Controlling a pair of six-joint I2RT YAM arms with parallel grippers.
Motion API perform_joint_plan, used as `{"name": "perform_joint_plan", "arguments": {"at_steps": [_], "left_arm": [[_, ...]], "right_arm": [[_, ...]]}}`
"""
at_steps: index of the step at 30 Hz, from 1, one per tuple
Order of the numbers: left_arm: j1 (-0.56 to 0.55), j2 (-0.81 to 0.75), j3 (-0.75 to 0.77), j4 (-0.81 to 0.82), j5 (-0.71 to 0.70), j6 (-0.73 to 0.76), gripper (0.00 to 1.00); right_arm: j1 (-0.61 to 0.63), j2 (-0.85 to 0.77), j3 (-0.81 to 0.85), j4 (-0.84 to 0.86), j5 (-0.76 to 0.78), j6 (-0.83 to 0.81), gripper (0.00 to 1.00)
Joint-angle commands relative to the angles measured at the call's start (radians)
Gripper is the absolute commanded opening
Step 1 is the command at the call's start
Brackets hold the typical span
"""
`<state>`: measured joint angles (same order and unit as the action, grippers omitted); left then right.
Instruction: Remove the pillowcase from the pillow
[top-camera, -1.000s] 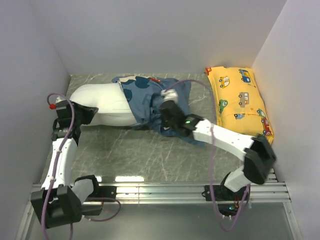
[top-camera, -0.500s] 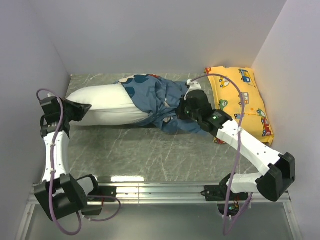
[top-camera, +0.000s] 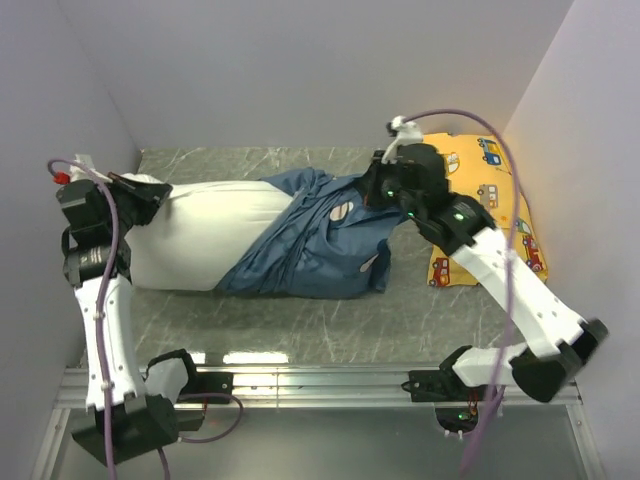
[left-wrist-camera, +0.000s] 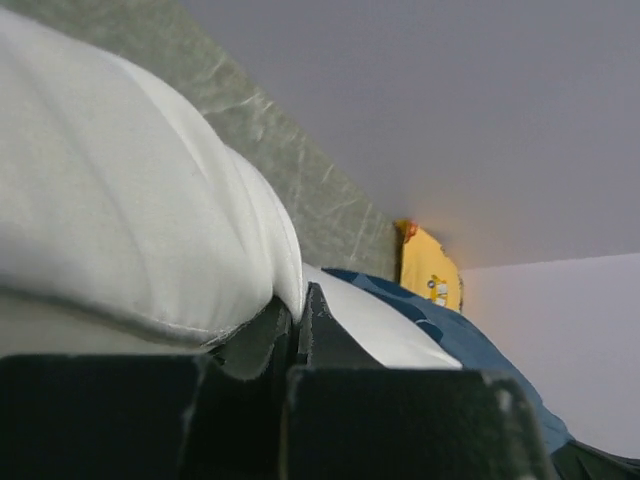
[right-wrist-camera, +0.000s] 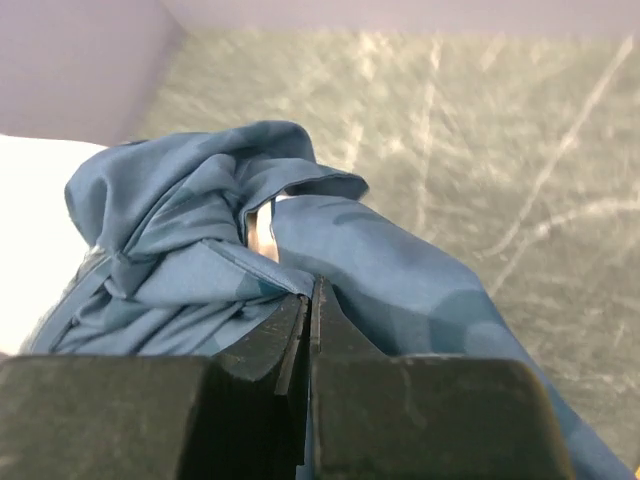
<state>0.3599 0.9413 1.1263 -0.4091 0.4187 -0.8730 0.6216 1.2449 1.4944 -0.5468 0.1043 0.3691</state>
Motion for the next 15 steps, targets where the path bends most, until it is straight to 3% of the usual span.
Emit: {"name": "perform_joint_plan", "arguments": {"at_steps": [1,4,5,6,7,8,9,10,13,15], "left_arm": [[-0.007,0.117,-0.078,0.176,-0.141,0.023,0.00],[-0.073,0.226,-0.066,0.164,-0.168,0.052,0.01],[-0.102,0.246,-0.065,0.167,-0.170,0.063,0.04],[-0.113,0.260,-0.066,0.174,-0.166,0.063,0.11],[-0.122,0.273,-0.078,0.200,-0.153,0.065,0.30],[-0.130,0.277,-0.086,0.214,-0.146,0.063,0.41],[-0.134,0.274,-0.094,0.230,-0.135,0.066,0.52],[-0.137,0.263,-0.109,0.252,-0.126,0.072,0.72],[-0.141,0.240,-0.117,0.266,-0.118,0.092,0.82],[-0.141,0.228,-0.114,0.263,-0.112,0.100,0.83]], "right_arm": [[-0.051,0.155,-0.063,0.051,0.120,-0.018,0.00],[-0.086,0.342,-0.005,0.022,0.072,0.001,0.12],[-0.088,0.379,0.050,-0.002,0.063,0.004,0.26],[-0.086,0.408,0.076,-0.011,0.061,0.004,0.34],[-0.085,0.436,0.101,-0.015,0.048,0.005,0.42],[-0.082,0.436,0.104,-0.004,0.043,0.008,0.53],[-0.068,0.429,0.102,0.007,0.044,0.010,0.59],[-0.059,0.403,0.095,0.018,0.067,0.007,0.66],[-0.019,0.354,0.110,0.008,0.124,-0.002,0.71],[-0.008,0.329,0.118,-0.002,0.190,-0.012,0.73]]}}
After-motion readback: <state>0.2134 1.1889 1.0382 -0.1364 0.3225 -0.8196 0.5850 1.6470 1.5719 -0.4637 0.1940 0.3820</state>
